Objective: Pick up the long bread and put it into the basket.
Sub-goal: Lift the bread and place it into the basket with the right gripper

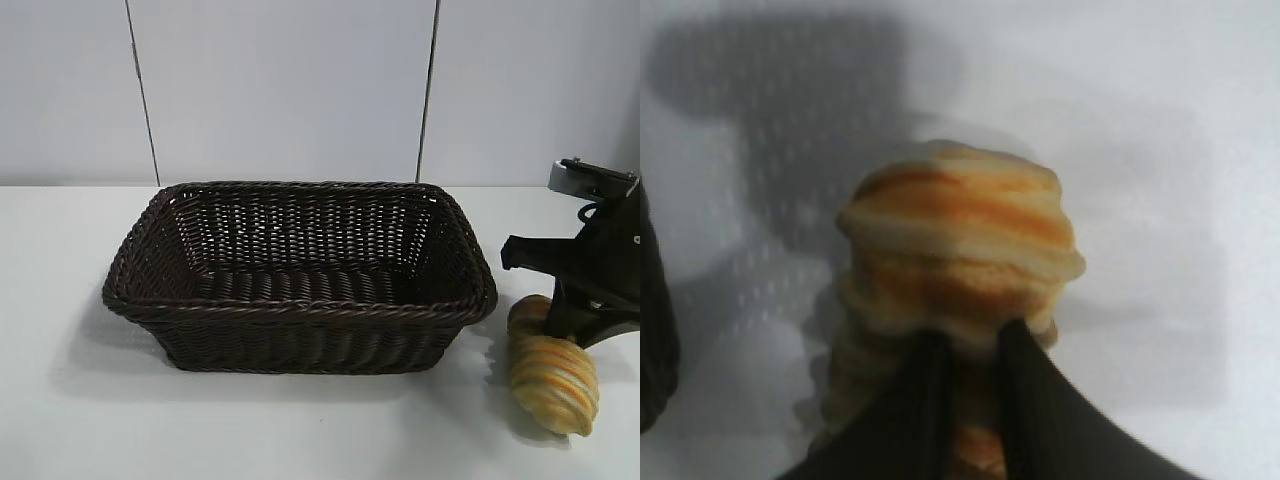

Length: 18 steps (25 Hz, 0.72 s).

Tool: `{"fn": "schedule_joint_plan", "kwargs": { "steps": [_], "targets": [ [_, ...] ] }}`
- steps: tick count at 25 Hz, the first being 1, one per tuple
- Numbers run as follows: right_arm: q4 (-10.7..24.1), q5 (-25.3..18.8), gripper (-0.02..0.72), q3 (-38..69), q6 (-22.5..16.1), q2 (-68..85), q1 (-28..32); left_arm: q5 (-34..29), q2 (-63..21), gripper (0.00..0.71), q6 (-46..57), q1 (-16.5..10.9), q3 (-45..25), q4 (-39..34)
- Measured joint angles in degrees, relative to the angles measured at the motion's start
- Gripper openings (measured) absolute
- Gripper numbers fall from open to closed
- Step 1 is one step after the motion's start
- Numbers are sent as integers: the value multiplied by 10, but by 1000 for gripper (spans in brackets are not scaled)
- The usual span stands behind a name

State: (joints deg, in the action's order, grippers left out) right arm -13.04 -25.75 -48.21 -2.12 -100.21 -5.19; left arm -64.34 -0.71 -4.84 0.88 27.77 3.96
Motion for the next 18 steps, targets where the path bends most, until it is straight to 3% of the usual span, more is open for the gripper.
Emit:
{"fn": "schedule_joint_plan", "kwargs": {
  "steps": [5,11,15,18],
  "targets": [
    [14,-23,53,-1,0,75,0,0,0,694,0,0,0,0],
    [38,-96,50,-51,-11,151,0,0,0,694,0,0,0,0],
    [40,-133,50,-102,-12,179,0,0,0,694,0,0,0,0],
    [22,-141,50,-135,-12,180,0,0,0,694,0,0,0,0]
  ]
}}
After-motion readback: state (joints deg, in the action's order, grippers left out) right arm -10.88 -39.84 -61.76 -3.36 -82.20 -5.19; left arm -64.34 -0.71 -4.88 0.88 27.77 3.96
